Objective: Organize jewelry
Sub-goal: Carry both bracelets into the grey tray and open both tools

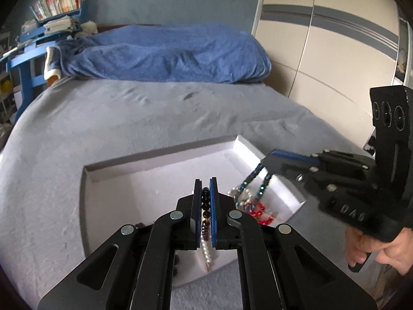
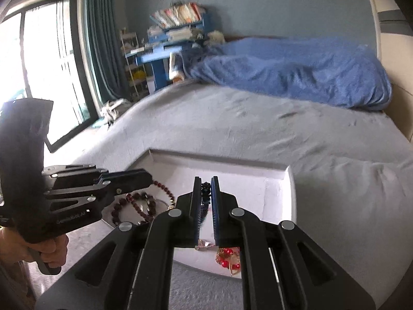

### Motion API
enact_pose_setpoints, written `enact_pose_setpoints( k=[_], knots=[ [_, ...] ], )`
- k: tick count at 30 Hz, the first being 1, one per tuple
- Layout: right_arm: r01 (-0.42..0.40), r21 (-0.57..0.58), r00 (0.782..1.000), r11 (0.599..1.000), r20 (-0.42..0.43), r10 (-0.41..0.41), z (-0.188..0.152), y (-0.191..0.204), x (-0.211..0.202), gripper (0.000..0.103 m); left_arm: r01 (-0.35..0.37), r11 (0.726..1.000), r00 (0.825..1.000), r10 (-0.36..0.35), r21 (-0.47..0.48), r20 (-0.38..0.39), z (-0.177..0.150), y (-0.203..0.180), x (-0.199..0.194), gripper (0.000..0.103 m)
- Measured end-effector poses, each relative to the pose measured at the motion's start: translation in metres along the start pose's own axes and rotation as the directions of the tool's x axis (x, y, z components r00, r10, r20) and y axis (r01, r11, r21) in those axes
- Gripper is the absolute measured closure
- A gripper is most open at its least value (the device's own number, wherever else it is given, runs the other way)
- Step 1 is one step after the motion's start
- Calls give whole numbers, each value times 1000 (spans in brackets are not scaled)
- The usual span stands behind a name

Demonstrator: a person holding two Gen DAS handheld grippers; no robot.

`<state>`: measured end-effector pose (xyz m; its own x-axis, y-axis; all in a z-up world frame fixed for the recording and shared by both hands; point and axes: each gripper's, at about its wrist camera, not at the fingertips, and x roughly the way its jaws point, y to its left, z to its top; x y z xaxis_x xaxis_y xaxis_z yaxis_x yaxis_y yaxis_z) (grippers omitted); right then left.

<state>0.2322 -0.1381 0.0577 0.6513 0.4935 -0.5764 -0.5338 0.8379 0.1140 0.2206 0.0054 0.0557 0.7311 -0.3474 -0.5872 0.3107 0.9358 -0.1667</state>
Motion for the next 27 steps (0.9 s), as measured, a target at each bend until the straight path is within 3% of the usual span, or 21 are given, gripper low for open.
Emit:
enact_pose_setpoints(
  k=[7, 20, 23, 25, 26, 27],
  knots=[
    [24, -22, 990, 999, -135, -27, -23, -1, 36, 95, -34, 999, 997, 34, -7, -75, -14, 8, 23, 97],
    [42, -8, 987, 999, -156, -43, -27, -5, 44, 95, -78, 997, 990, 79, 12, -114, -21, 12, 29, 96],
    [47, 2, 986, 999, -163, -46, -29, -7, 44, 85, -86, 996, 990, 86, 6, -113, -23, 15, 27, 77],
    [52, 9, 987, 999, -152, -50, -29, -8, 40, 62, -91, 996, 991, 91, -4, -102, -23, 16, 23, 56],
    [52, 14, 989, 999, -143, -49, -29, -8, 37, 61, -94, 996, 991, 93, -9, -92, -22, 17, 20, 52],
    [54, 16, 989, 998, -138, -51, -29, -8, 35, 60, -94, 995, 992, 93, -13, -85, -22, 18, 16, 42]
  ],
)
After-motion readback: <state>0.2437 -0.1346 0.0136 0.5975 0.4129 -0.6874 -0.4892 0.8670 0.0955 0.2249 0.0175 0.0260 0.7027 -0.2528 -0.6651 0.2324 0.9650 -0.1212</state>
